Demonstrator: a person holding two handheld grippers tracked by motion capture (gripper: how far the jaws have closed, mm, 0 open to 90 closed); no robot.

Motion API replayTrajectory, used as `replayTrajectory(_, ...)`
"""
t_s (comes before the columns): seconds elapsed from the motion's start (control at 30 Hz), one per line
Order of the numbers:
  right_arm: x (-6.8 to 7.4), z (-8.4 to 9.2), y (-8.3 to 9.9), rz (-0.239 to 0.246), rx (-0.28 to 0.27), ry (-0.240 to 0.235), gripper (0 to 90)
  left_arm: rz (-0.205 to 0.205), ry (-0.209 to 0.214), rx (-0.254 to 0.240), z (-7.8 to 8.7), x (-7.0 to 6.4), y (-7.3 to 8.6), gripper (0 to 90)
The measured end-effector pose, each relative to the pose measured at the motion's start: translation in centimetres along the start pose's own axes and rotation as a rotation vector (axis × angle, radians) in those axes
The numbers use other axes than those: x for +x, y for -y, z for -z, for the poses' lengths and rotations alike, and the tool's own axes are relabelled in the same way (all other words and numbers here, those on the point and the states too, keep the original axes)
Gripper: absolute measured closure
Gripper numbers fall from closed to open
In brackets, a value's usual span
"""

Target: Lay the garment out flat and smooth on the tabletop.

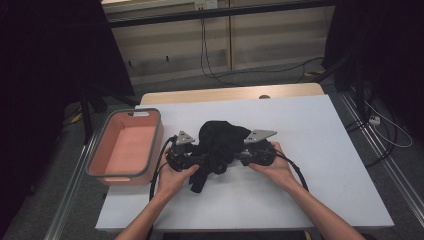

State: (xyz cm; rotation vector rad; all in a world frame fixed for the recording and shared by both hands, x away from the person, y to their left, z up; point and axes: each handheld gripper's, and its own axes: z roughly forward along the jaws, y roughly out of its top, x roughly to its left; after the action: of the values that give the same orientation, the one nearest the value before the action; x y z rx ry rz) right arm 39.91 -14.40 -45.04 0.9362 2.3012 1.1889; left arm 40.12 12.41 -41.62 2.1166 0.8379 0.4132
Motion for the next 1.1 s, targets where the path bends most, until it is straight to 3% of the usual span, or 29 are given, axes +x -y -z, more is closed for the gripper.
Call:
replayTrajectory(0.07,0.0,0.2,-0.4,0.012,-0.012,0.003,73.3,-0.016,0.016,-0.021,0.7,-0.6,-0.3,36.3)
replayTrajectory(0.13,-0.2,0.4,-0.9,0.010,-0.036,0.027,81.4,-0.043,0.033,-0.035,1.1,-1.2,-0.3,35.9)
replayTrajectory(0.3,-0.5,0.5,-2.9,0.012,-0.100,0.038,85.5,-0.083,0.055,-0.008,0.8,-1.8,-0.1,36.0)
replayTrajectory(0.4,-0.8,0.4,-4.3,-0.003,-0.142,0.042,85.7,-0.099,0.049,0.028,-0.3,-2.0,-0.1,33.7)
replayTrajectory(0.5,-1.0,0.0,-5.8,-0.013,-0.170,0.041,85.5,-0.122,0.014,0.082,-1.7,-1.9,0.1,33.2)
replayTrajectory(0.57,-1.0,-0.3,-6.1,-0.019,-0.171,0.032,84.2,-0.121,-0.001,0.120,-2.5,-1.6,0.4,39.3)
replayTrajectory(0.67,-0.9,-1.0,-5.7,-0.030,-0.146,0.018,75.9,-0.120,0.019,0.143,-2.8,-1.3,0.6,64.5)
replayTrajectory(0.73,-0.8,-1.0,-5.0,-0.035,-0.134,0.020,67.1,-0.111,0.033,0.137,-2.6,-1.2,0.6,73.4)
replayTrajectory(0.87,-1.1,-0.4,-3.6,-0.048,-0.105,0.032,54.9,-0.094,0.043,0.110,-2.0,-1.2,0.3,77.7)
replayTrajectory(1.1,-1.6,1.2,-1.8,-0.067,-0.095,0.047,49.5,-0.048,0.086,0.046,-0.9,-1.0,-0.3,79.4)
